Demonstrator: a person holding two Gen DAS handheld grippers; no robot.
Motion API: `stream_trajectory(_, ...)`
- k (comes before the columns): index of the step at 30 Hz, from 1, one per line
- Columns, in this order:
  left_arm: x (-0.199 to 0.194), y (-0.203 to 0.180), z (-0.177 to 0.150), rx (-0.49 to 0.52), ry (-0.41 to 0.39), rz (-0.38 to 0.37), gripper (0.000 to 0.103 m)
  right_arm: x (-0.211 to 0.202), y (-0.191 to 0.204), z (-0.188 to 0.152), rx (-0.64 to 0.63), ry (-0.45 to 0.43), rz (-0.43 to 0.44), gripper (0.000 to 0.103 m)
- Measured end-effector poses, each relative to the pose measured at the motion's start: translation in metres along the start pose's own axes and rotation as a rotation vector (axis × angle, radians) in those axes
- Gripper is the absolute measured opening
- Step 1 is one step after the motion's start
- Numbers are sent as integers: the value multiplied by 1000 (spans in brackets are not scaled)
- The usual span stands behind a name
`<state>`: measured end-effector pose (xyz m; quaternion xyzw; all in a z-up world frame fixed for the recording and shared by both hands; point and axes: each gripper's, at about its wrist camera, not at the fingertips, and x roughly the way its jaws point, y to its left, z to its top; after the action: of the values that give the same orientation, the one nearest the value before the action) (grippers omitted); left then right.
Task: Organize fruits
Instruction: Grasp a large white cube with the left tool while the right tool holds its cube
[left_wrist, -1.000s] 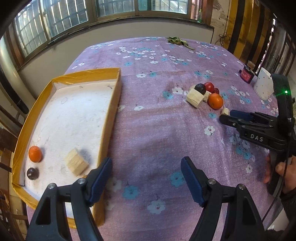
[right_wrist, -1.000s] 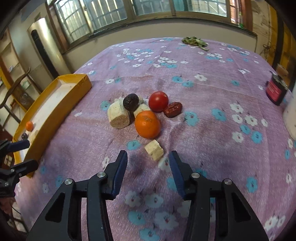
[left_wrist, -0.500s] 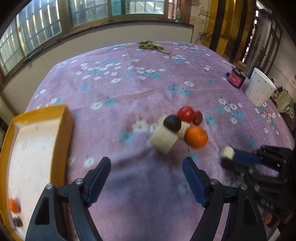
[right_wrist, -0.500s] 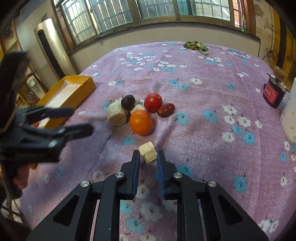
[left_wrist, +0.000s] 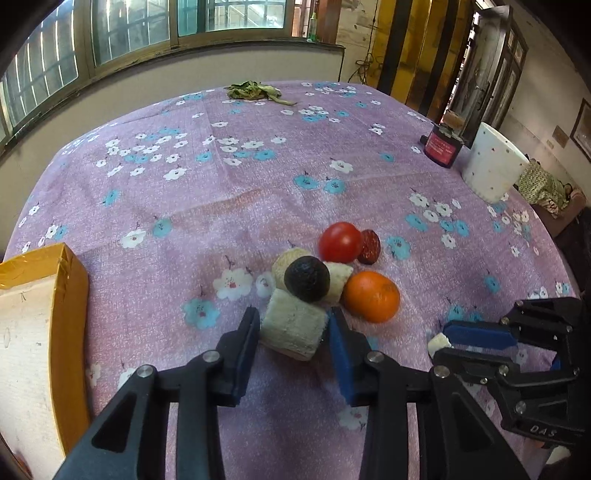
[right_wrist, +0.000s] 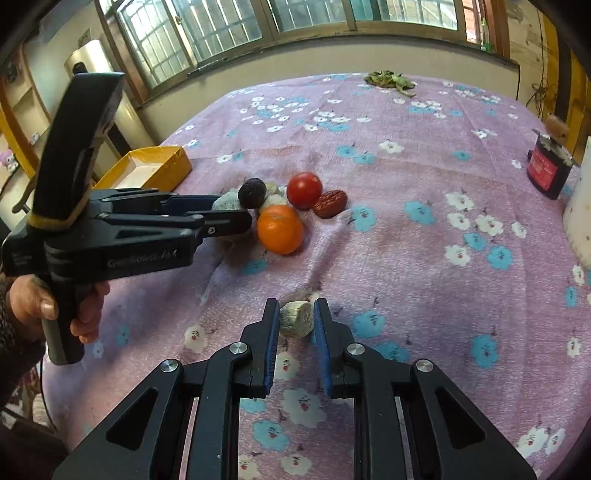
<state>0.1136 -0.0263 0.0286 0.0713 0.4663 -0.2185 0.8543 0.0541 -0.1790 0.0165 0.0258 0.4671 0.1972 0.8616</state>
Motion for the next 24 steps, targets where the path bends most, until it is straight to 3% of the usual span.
stream_trajectory(8, -20, 10, -23, -56, -2, -40, 40, 4, 2, -6, 4, 24, -15, 25)
stream_trajectory(14, -26, 17, -36, -89, 8, -43, 40, 8, 19, -6, -107, 19, -90, 20)
stream_trajectory(24, -49, 22, -58, -148, -6, -73, 40, -23, 30, -19, -51, -21, -85, 20)
